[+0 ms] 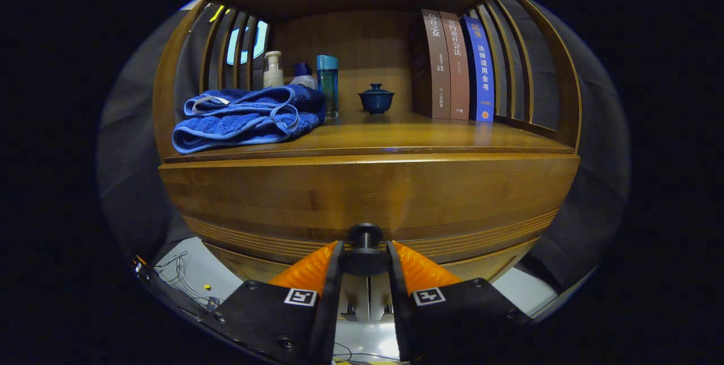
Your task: Pull open the drawer, take out the items inside it, and place them on the countertop above the cabinet.
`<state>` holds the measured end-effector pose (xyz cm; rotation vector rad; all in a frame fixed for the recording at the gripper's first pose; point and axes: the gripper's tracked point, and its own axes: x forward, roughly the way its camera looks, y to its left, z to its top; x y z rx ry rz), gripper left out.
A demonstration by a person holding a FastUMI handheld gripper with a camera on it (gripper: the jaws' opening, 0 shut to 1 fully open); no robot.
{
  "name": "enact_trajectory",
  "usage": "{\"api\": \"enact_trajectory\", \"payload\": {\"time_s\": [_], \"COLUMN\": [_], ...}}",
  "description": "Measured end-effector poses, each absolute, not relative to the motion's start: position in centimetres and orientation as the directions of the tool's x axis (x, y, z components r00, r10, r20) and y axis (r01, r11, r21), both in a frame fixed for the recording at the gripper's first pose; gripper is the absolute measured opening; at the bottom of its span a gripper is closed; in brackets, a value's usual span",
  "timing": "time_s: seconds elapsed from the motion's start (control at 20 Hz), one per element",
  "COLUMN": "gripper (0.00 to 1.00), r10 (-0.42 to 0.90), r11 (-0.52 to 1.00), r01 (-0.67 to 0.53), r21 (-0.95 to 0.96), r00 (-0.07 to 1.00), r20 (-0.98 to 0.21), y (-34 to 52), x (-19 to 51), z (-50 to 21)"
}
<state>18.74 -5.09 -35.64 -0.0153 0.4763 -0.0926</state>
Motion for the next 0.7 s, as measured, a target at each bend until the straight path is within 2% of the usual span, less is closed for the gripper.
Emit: {"api": "enact_trajectory", "payload": {"time_s": [0.1,0.7], "gripper": [0.39,0.38], "r10": [-0.096,-0.108], "r11": [0.995,0.994], "r01": [0.081,0.092], "r21": [-0.052,-0.058], "r00": [0.884,0.865], "r20": [-0.457,-0.489], "y": [-5.2,-5.5], "x": [18.8,16.4], "z": [-35.7,-35.4]}}
